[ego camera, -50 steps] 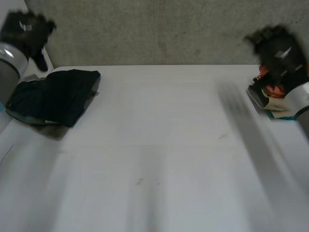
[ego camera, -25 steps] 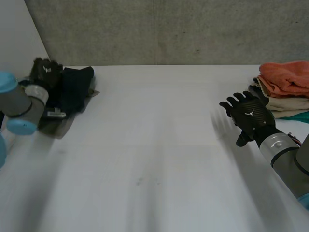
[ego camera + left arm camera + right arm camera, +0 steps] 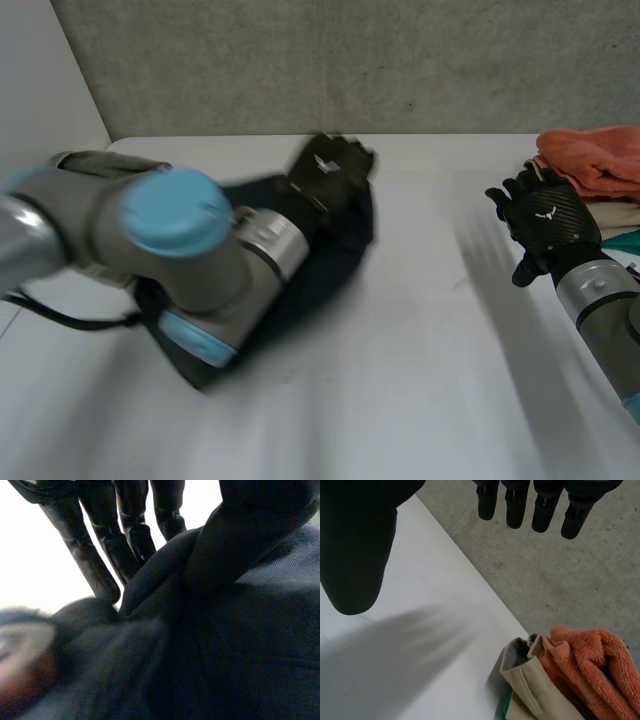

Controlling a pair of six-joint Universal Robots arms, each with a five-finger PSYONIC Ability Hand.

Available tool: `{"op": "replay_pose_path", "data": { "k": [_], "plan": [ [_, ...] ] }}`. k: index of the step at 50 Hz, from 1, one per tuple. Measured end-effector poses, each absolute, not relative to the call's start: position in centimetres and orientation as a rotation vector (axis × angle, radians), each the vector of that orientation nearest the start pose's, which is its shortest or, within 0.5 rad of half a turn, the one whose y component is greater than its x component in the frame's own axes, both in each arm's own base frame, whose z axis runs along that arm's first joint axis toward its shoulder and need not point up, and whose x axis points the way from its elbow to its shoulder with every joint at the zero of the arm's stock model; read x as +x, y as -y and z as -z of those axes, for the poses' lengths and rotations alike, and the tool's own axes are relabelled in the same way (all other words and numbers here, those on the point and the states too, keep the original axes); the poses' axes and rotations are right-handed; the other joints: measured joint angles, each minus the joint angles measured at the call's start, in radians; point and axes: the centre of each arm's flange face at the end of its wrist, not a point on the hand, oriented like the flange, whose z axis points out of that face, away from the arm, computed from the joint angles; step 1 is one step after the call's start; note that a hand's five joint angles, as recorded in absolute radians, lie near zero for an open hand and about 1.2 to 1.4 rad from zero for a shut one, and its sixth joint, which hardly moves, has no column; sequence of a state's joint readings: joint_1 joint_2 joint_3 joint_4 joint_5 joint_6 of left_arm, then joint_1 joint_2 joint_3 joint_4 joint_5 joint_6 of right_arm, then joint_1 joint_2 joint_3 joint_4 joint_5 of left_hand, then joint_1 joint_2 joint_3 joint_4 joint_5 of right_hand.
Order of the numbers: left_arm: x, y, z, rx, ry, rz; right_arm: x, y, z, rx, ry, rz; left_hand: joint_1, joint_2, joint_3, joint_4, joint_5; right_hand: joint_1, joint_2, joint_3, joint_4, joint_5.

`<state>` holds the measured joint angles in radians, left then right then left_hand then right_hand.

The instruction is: Fold the laundry.

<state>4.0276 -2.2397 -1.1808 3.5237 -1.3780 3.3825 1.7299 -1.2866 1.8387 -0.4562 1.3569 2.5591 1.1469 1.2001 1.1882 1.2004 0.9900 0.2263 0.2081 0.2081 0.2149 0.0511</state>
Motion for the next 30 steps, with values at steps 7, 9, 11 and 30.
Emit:
{"op": "replay_pose_path", "data": {
  "k": [7, 9, 11, 30],
  "plan": [
    [-42.9, 23.3, -17.3, 1.489, -2.169, 2.519, 20.0, 30.4, -17.9, -1.054, -2.176, 2.184, -0.417, -0.415, -0.405, -0.395, -0.365, 0.000, 0.000, 0.000, 0.000, 0.000],
    [-42.8, 22.8, -17.6, 1.503, -2.185, 2.499, 20.0, 30.4, -17.9, -1.040, -2.177, 2.179, -0.779, -0.774, -0.749, -0.771, -0.740, 0.000, 0.000, 0.000, 0.000, 0.000],
    [-42.2, 22.5, -18.7, 1.499, -2.193, 2.489, 20.0, 30.4, -17.9, -1.028, -2.179, 2.171, -0.799, -0.841, -0.823, -0.848, -0.818, 0.000, 0.000, 0.000, 0.000, 0.000],
    [-27.6, 24.7, -25.5, 1.087, -2.341, 2.192, 23.8, 25.0, -17.6, -0.685, -2.281, 1.643, -0.831, -0.899, -0.868, -0.900, -0.878, 0.000, 0.000, 0.000, 0.000, 0.000]
  ]
}}
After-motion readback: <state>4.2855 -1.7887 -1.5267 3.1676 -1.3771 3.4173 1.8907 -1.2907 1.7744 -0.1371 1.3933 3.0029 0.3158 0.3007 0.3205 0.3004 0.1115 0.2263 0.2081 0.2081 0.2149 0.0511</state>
